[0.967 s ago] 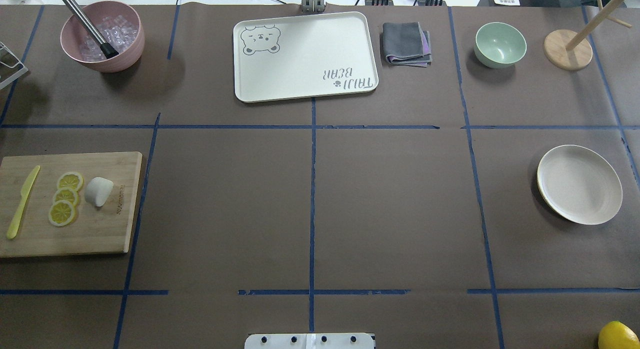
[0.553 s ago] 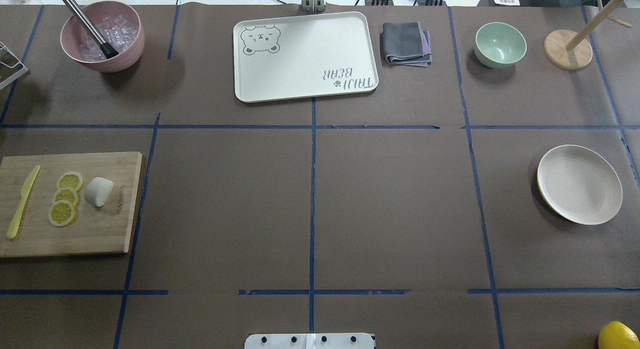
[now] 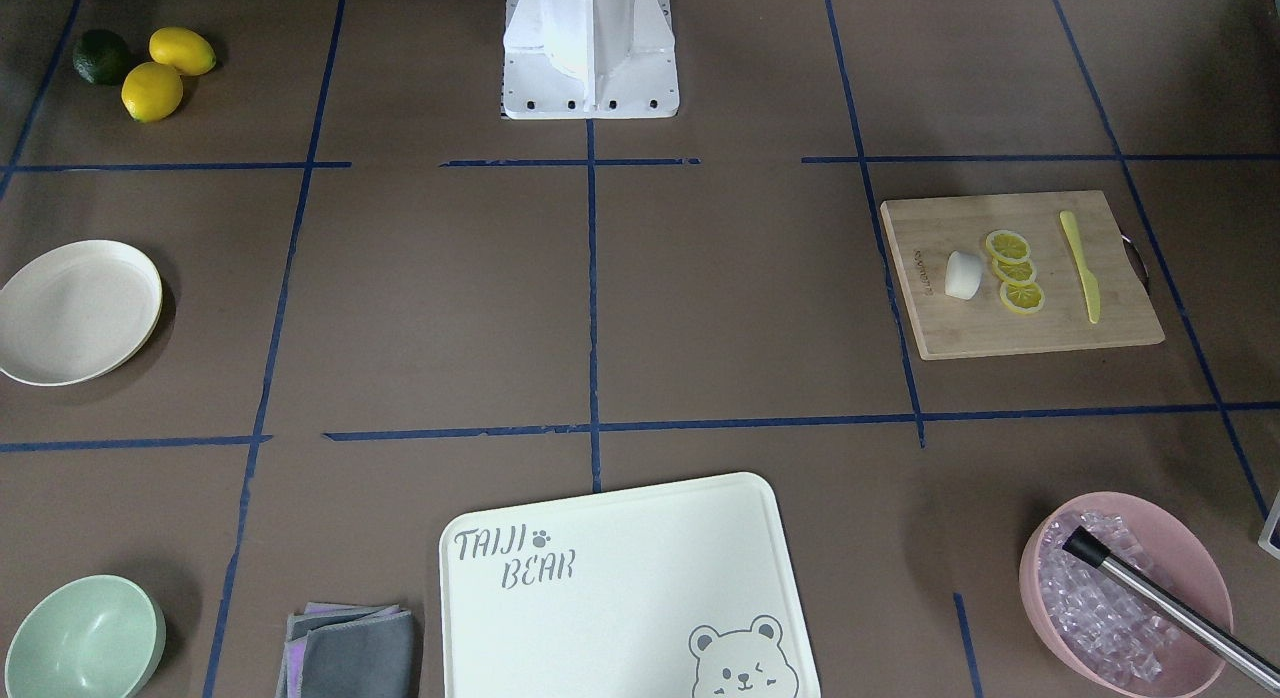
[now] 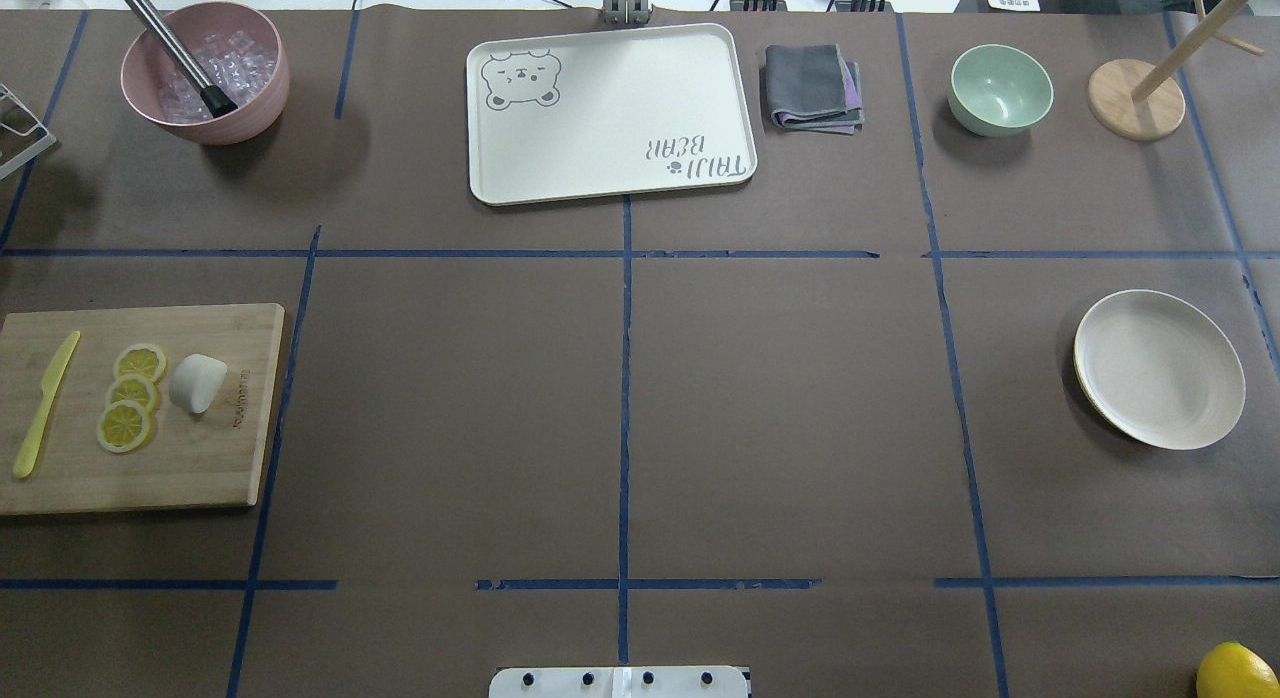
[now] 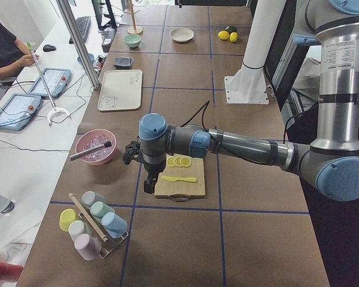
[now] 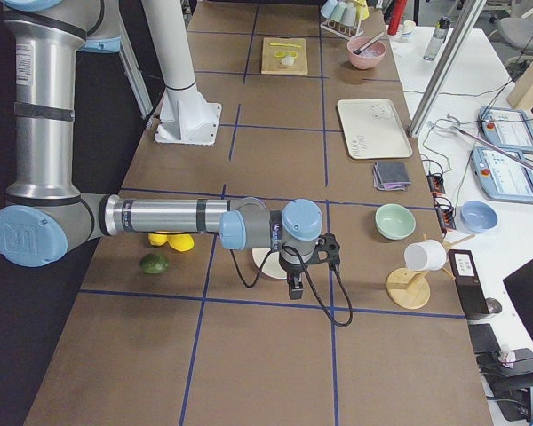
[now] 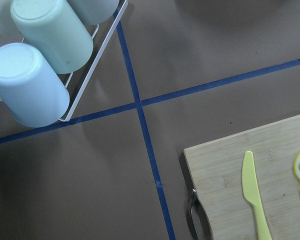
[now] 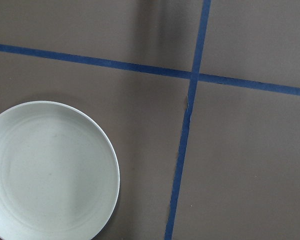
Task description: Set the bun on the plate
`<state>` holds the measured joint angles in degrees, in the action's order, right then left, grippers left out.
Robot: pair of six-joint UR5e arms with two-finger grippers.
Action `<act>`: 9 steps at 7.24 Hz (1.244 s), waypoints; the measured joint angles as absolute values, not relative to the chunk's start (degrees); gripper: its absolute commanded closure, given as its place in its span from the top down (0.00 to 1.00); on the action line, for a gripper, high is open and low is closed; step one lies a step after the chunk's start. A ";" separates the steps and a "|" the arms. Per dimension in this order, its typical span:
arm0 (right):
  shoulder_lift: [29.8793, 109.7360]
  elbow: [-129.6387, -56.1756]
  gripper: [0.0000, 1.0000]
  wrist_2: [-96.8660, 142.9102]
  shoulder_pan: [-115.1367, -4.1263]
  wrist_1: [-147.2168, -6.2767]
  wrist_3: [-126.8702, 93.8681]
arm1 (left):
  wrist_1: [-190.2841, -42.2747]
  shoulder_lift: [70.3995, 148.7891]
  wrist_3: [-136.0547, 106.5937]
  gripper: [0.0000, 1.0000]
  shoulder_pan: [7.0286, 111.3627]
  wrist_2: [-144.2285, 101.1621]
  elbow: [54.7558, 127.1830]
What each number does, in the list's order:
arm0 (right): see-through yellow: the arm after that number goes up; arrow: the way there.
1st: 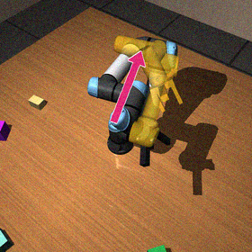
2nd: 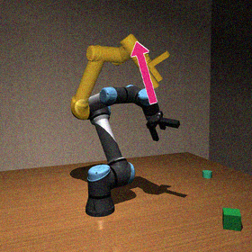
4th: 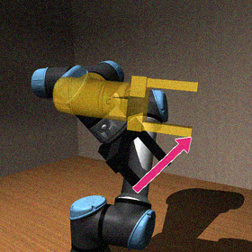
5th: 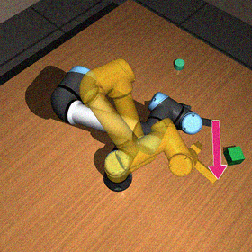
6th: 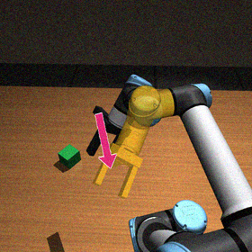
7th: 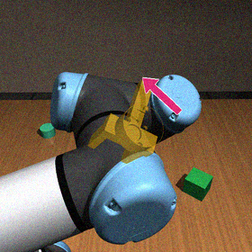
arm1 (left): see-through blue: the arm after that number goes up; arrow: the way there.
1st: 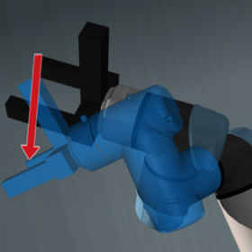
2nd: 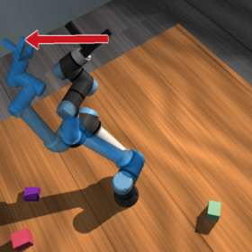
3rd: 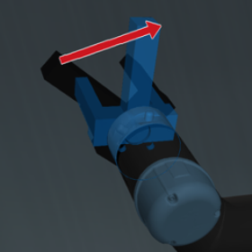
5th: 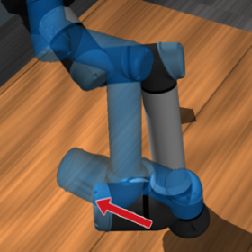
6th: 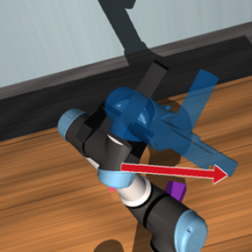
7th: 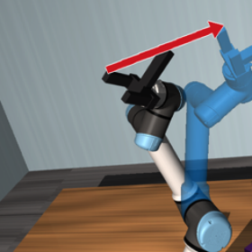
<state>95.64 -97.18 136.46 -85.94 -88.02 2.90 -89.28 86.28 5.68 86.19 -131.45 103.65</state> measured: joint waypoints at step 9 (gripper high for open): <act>98.15 -86.87 0.98 133.97 -69.26 -45.27 -49.34 | -89.47 86.13 5.57 1.00 86.16 -131.74 104.77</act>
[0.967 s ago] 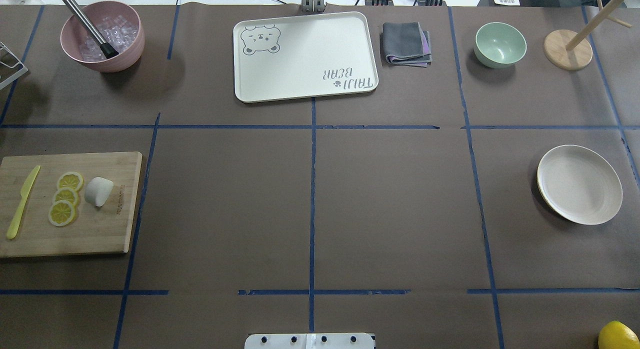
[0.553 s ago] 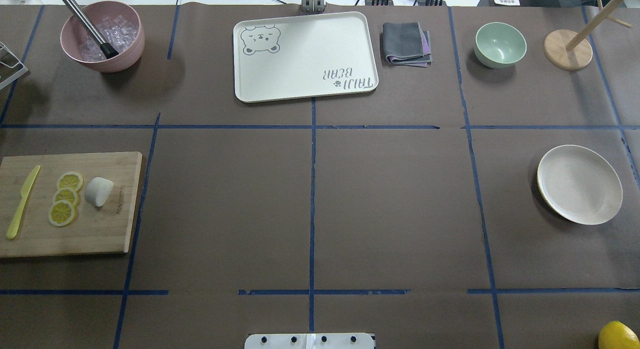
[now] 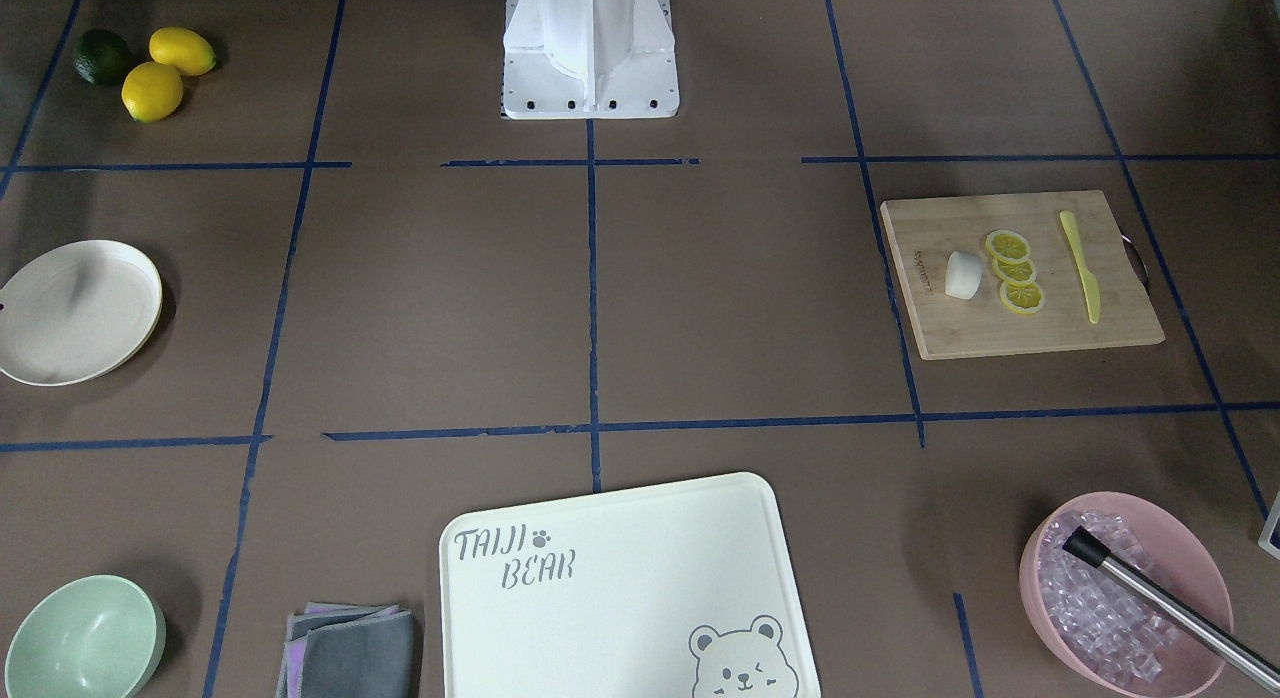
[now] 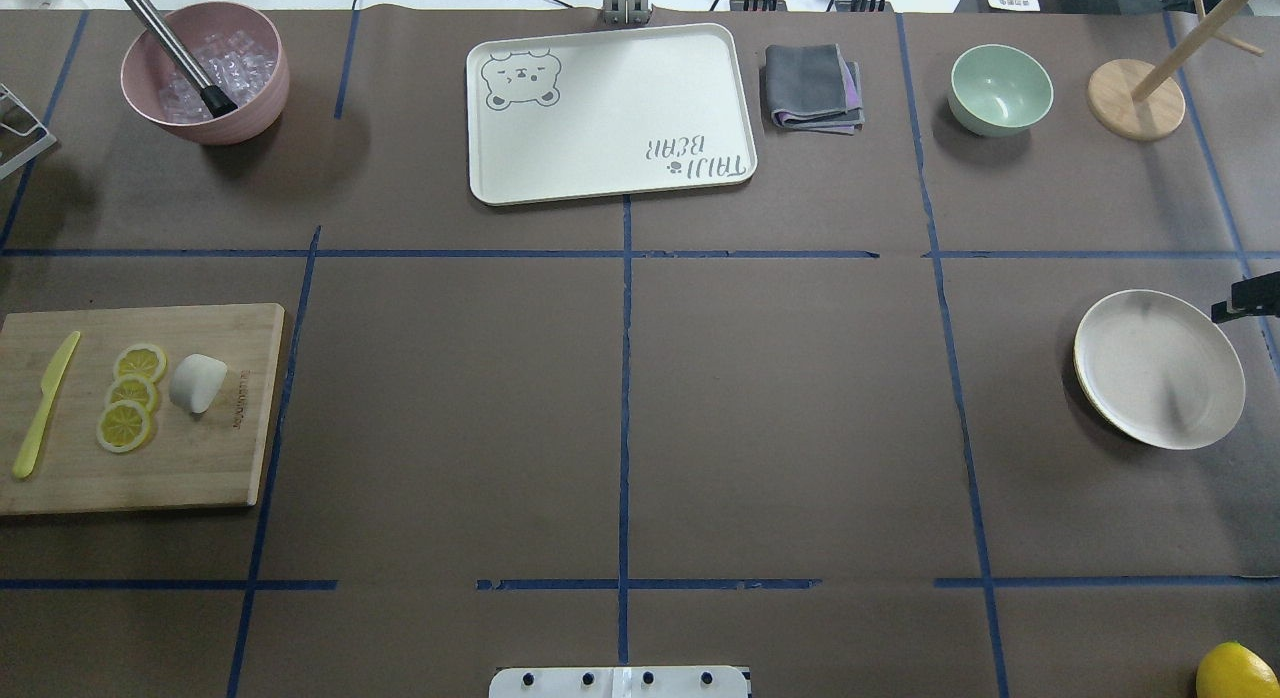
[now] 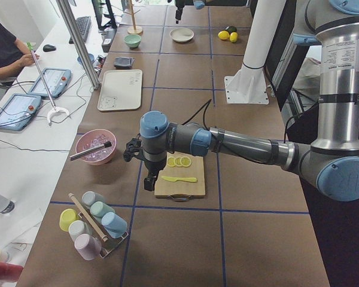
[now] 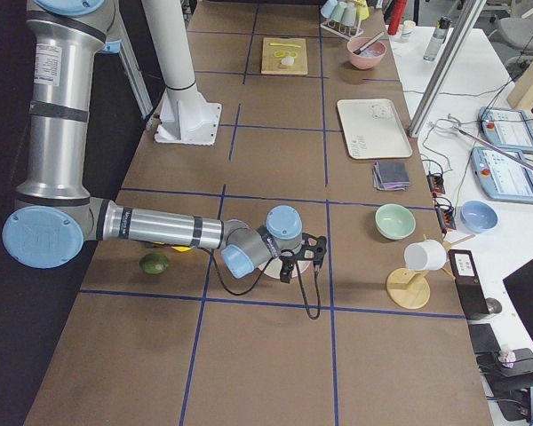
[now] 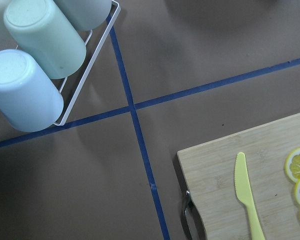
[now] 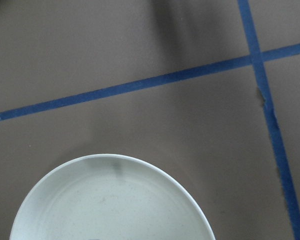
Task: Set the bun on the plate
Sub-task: 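Reach the right gripper to the white plate rim and grasp it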
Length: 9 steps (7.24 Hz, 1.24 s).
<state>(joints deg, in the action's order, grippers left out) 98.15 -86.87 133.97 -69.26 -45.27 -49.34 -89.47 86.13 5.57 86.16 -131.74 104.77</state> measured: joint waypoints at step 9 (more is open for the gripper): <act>101.29 -84.91 0.36 132.05 -64.28 -41.10 -52.51 | -89.47 86.08 5.54 1.00 86.22 -131.31 105.30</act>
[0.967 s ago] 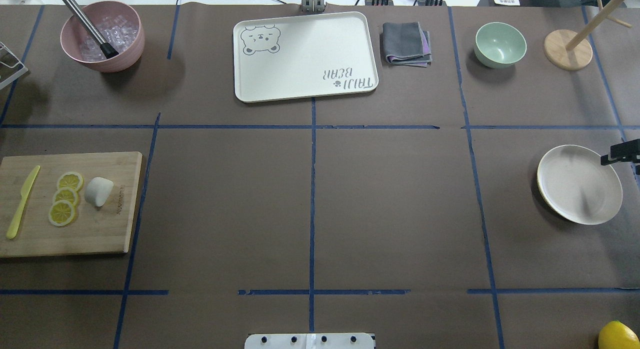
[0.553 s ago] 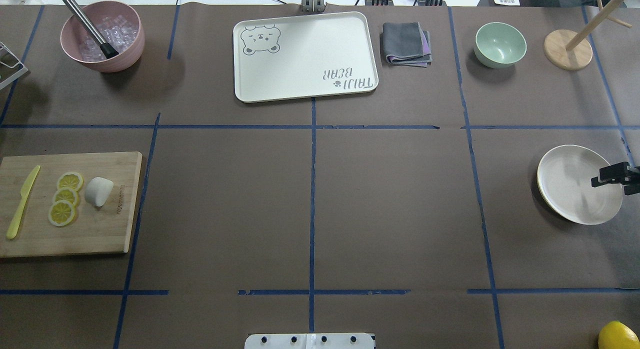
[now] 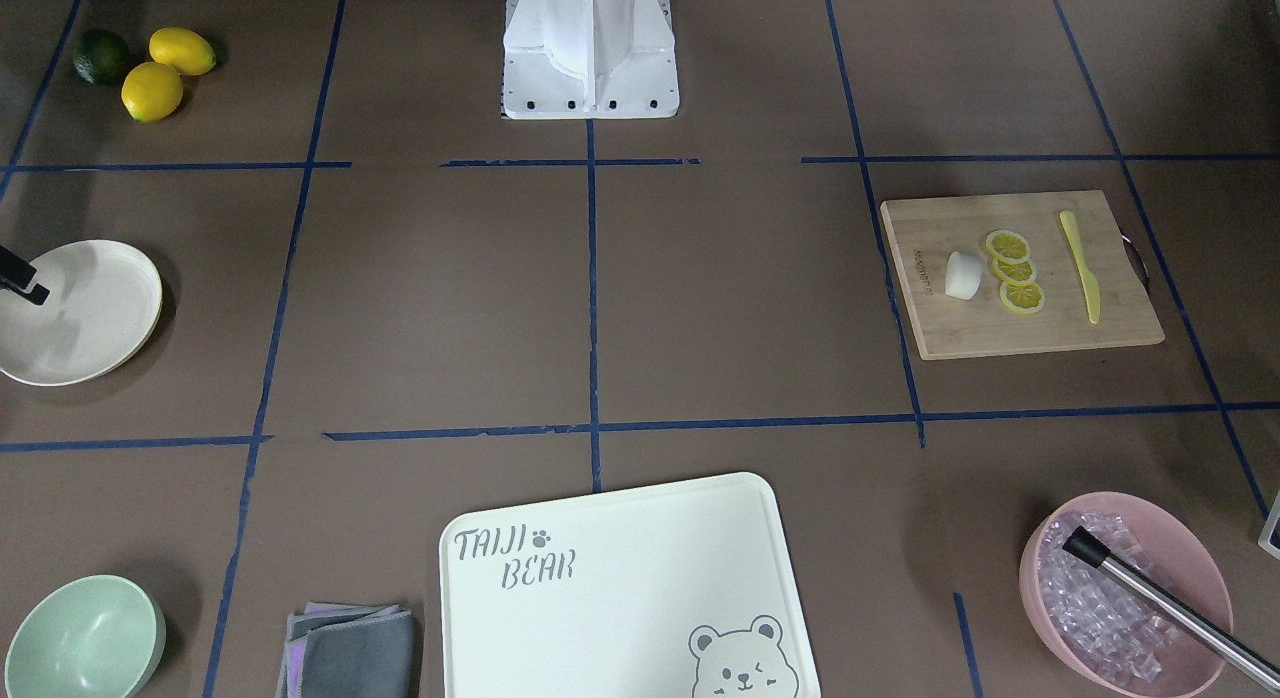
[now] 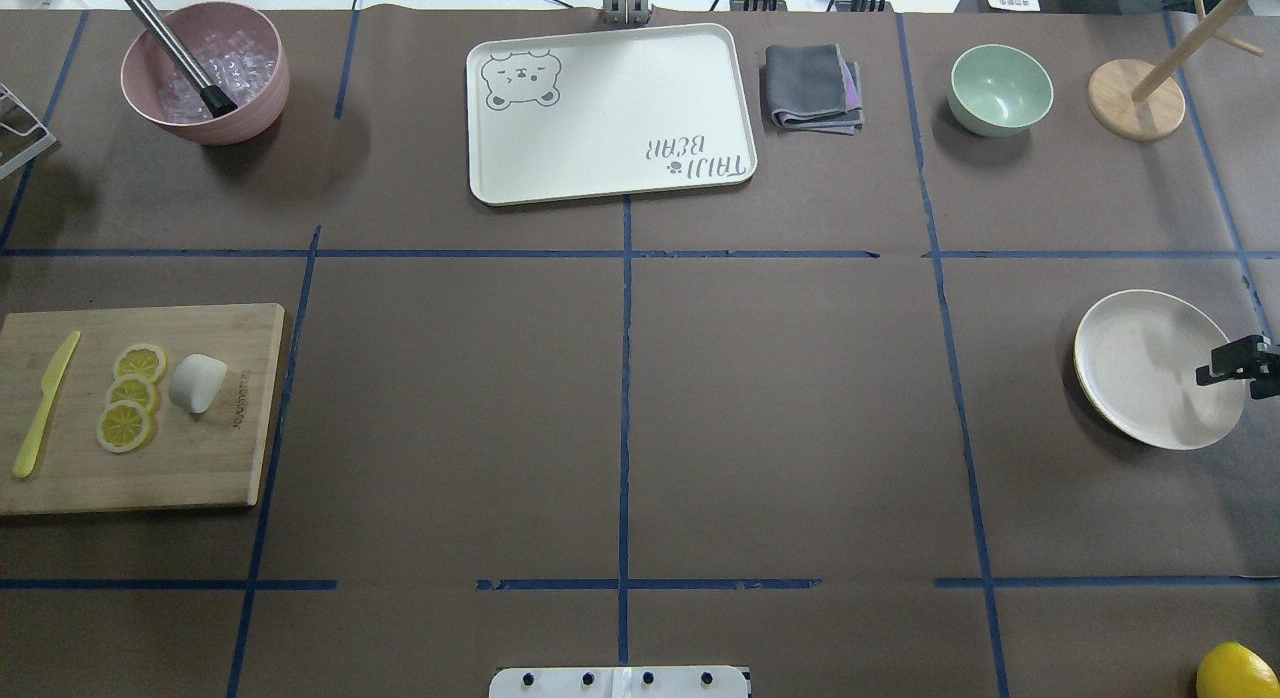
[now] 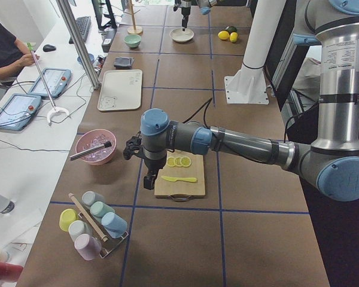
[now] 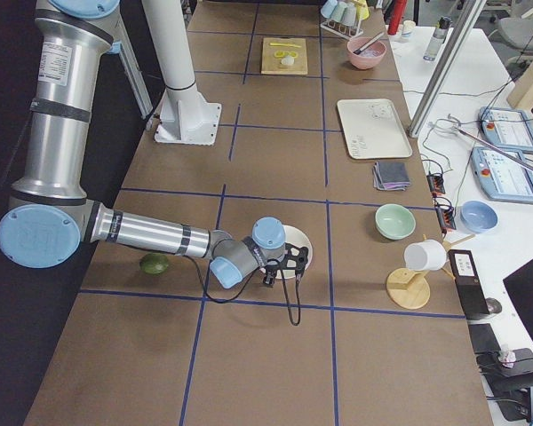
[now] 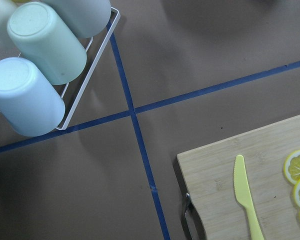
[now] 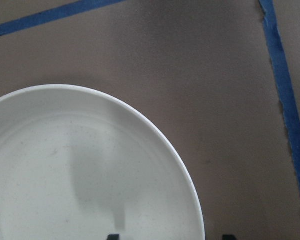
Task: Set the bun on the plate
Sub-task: 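Reach the right gripper to the white plate rim and grasp it, then carry the white plate with the right gripper to the table center and set it down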
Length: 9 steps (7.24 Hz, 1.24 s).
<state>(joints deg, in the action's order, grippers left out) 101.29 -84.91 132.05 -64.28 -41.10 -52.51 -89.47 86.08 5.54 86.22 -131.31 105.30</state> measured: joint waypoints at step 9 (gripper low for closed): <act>97.58 -99.25 0.00 135.77 -62.74 -41.18 -64.67 | -89.47 86.02 5.62 1.00 86.25 -131.22 105.50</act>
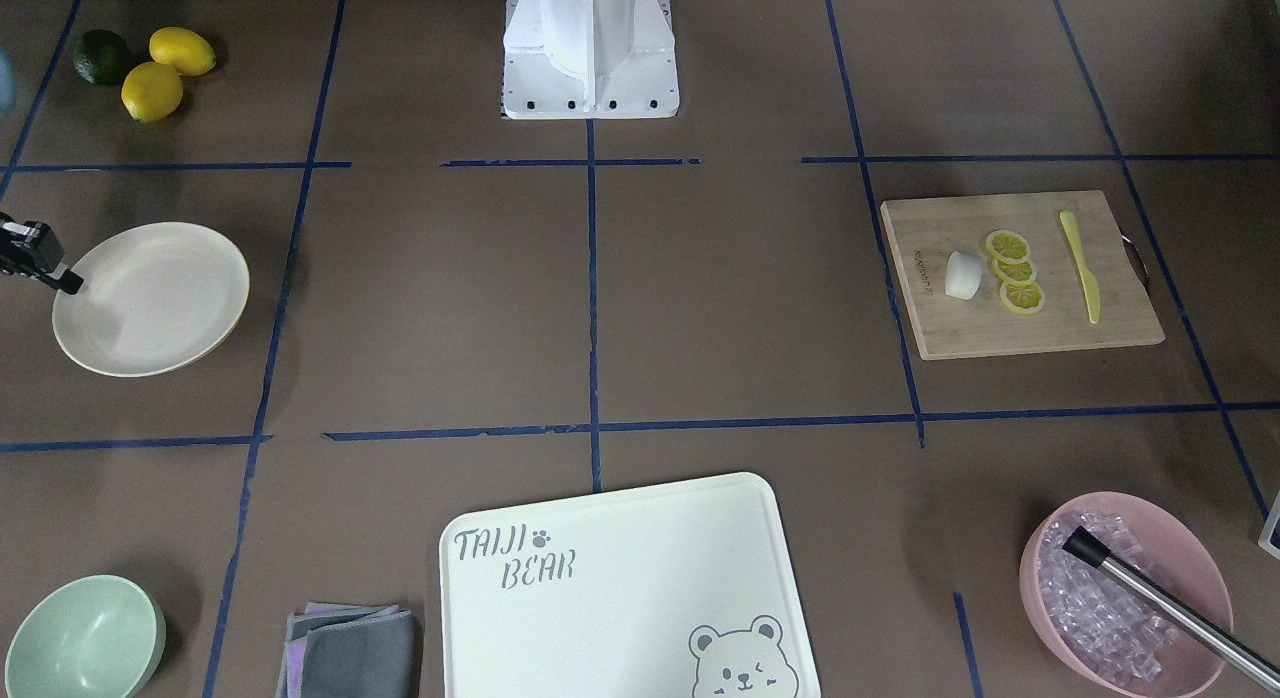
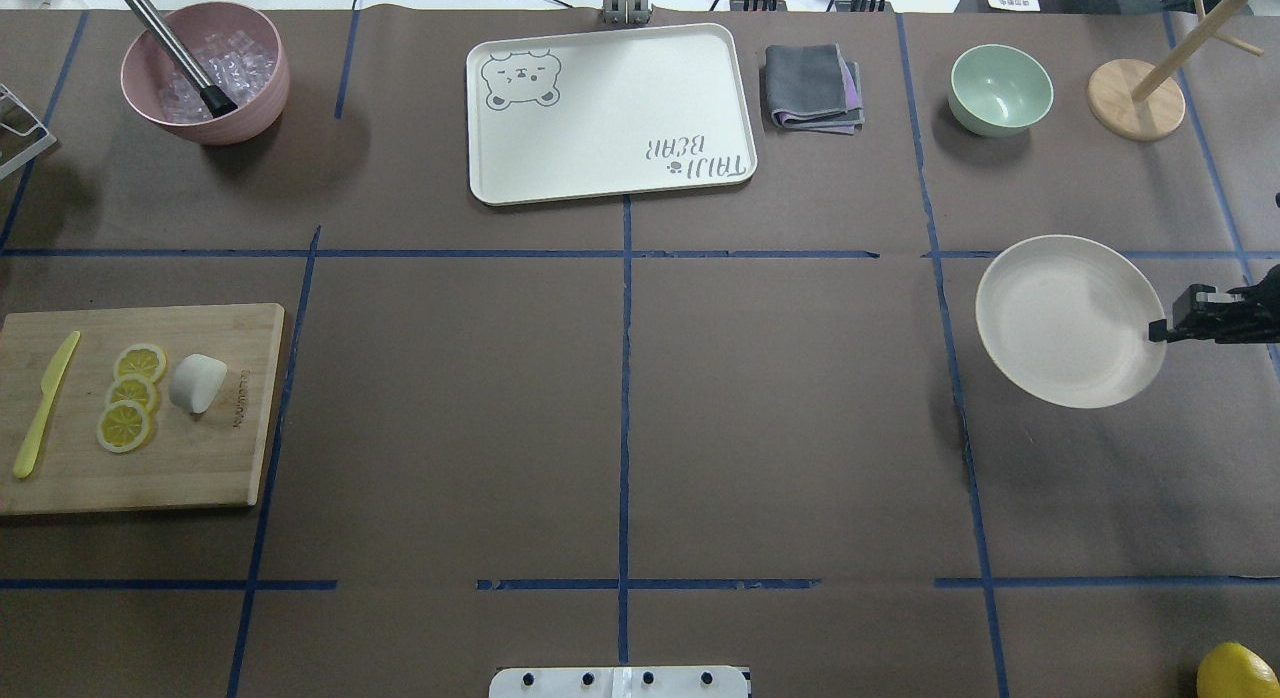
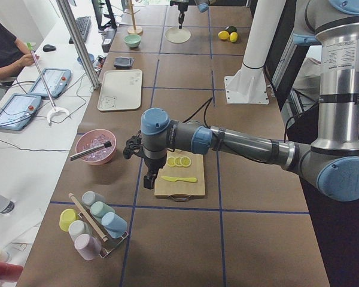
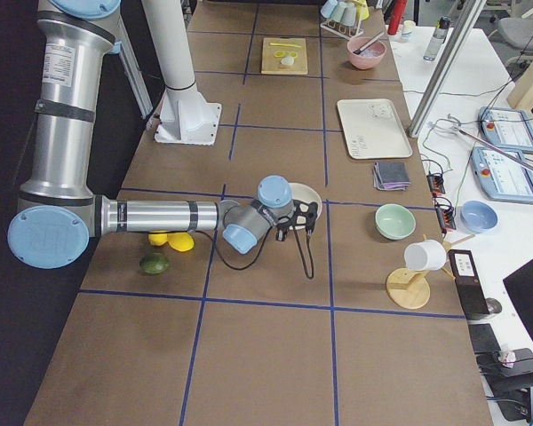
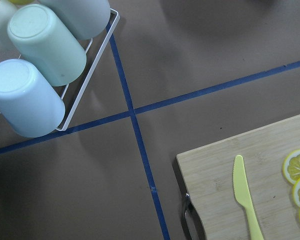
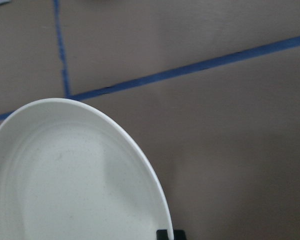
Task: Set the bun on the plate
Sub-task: 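Carry the white plate with the right gripper to the table center and set it down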
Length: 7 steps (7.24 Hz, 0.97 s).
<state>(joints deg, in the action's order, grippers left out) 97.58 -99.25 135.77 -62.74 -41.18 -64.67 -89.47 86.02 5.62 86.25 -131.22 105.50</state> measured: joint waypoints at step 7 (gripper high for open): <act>66.20 -99.40 0.00 118.28 -37.38 -59.01 -92.74 | -89.81 84.56 6.07 1.00 86.22 -131.31 105.49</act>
<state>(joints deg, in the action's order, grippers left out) 66.20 -99.40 118.28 -37.38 -59.01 -92.74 -89.81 84.56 6.07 86.22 -131.31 105.49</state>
